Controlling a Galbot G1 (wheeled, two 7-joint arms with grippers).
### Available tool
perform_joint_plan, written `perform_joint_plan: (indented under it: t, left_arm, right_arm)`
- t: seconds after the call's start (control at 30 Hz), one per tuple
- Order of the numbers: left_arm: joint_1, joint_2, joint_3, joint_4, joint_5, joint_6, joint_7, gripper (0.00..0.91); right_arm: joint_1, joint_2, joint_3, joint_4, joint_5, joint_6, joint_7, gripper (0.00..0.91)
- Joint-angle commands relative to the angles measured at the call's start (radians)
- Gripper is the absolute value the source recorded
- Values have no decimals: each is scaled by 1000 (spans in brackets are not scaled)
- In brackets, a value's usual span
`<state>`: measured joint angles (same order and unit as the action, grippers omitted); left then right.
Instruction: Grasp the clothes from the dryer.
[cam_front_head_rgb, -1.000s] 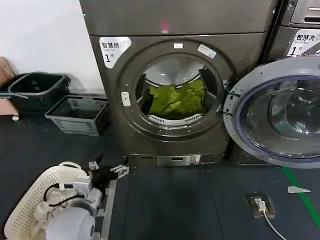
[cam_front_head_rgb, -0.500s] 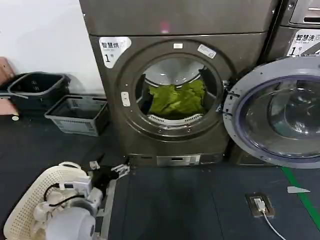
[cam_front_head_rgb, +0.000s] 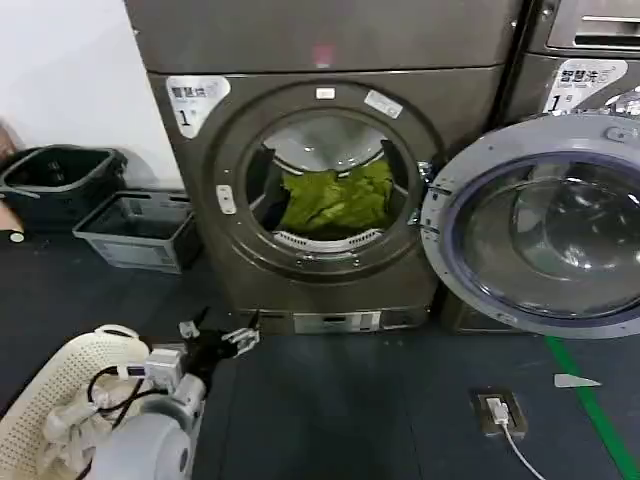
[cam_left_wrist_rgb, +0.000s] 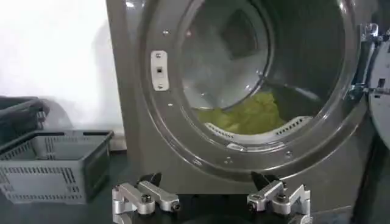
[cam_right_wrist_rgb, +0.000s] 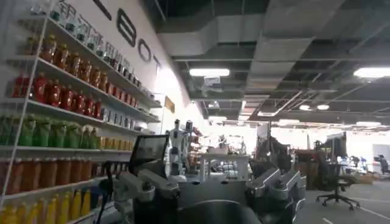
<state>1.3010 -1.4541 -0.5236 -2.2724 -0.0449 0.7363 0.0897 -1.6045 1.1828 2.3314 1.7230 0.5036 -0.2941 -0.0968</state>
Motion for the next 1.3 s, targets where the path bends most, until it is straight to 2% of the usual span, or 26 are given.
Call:
perform_joint_plan:
  t: [0.03,1.3]
  left_arm:
    - [-5,-7,0,10,-21,49,-8,907]
    - [17,-17,6,6,21,49,6,907]
  right_arm:
    - [0,-2,0,-2,2,0,3,907]
    - [13,5,-23,-13,11,3,2,907]
